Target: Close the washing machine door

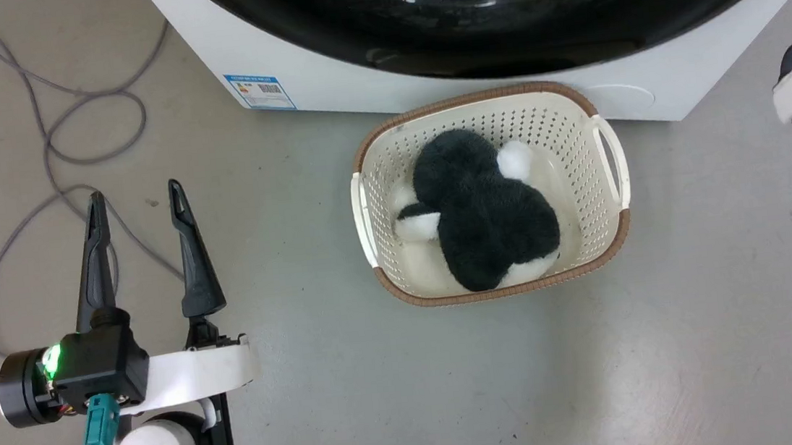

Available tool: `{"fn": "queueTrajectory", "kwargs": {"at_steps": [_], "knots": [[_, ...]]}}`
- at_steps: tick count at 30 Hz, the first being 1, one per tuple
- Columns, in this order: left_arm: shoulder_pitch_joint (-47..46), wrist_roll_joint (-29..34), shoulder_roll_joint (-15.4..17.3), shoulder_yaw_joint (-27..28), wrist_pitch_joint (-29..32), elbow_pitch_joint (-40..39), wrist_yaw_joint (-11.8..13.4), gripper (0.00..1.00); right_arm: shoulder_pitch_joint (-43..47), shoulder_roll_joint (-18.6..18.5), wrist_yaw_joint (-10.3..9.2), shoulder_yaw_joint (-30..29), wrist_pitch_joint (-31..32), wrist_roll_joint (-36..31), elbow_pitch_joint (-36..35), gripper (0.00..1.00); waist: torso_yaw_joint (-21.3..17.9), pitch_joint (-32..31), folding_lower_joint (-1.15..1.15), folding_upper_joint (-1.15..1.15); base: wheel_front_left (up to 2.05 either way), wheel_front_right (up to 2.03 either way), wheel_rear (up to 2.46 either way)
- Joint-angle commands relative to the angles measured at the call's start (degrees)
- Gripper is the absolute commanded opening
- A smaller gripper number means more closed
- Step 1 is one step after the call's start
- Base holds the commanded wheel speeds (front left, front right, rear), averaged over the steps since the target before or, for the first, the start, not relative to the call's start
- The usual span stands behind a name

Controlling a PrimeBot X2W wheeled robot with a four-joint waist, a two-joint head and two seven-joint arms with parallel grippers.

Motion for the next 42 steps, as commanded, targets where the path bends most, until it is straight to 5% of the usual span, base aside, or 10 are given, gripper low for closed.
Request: {"fn": "queueTrajectory", "kwargs": {"at_steps": [1, 13, 28, 29, 30, 31, 42], "knots": [[-0.98, 0.06, -0.28, 0.06, -0.24, -0.32, 0.26, 1.0, -1.67, 0.08, -0.06, -0.57, -0.26, -0.59, 0.76, 0.0, 0.02, 0.37, -0.01, 0.0, 0.0, 0.0, 0.0], [-0.16, 0.0, -0.56, 0.67, -0.24, 0.52, 0.56, 1.0, -0.29, 2.29, -0.06, -2.75, -0.26, -3.64, -1.33, 0.0, -0.36, -1.48, -0.01, 0.0, 0.0, 0.0, 0.0], [5.65, 0.94, 0.06, 1.64, -0.24, 4.04, -0.41, 1.0, 22.29, 10.0, -0.06, -4.09, -0.26, -8.21, -25.36, 0.0, -5.15, -14.69, -0.01, 0.0, 0.0, 0.0, 0.0], [6.21, 0.95, 0.12, 1.7, -0.24, 4.23, -0.44, 1.0, 23.86, 10.65, -0.06, -4.09, -0.26, -8.21, -26.04, 0.05, -5.41, -15.44, -0.01, 0.0, 0.0, 0.0, 0.0], [6.75, 0.95, 0.19, 1.73, -0.24, 4.44, -0.51, 1.0, 25.28, 11.07, -0.06, -3.92, -0.26, -8.35, -26.59, 0.4, -5.64, -16.17, -0.01, 0.0, 0.0, 0.0, 0.0], [7.28, 0.96, 0.25, 1.76, -0.24, 4.67, -0.57, 1.0, 26.69, 11.5, -0.06, -3.98, -0.26, -8.43, -27.0, 1.0, -5.82, -16.9, -0.01, 0.0, 0.0, 0.0, 0.0], [11.82, 0.77, 0.94, 1.56, -0.24, 6.1, -1.64, 1.0, 39.66, 15.13, -0.06, -5.62, -0.26, -8.68, -30.8, 1.0, -6.74, -22.22, -0.01, 0.0, 0.0, 0.0, 0.0]]}}
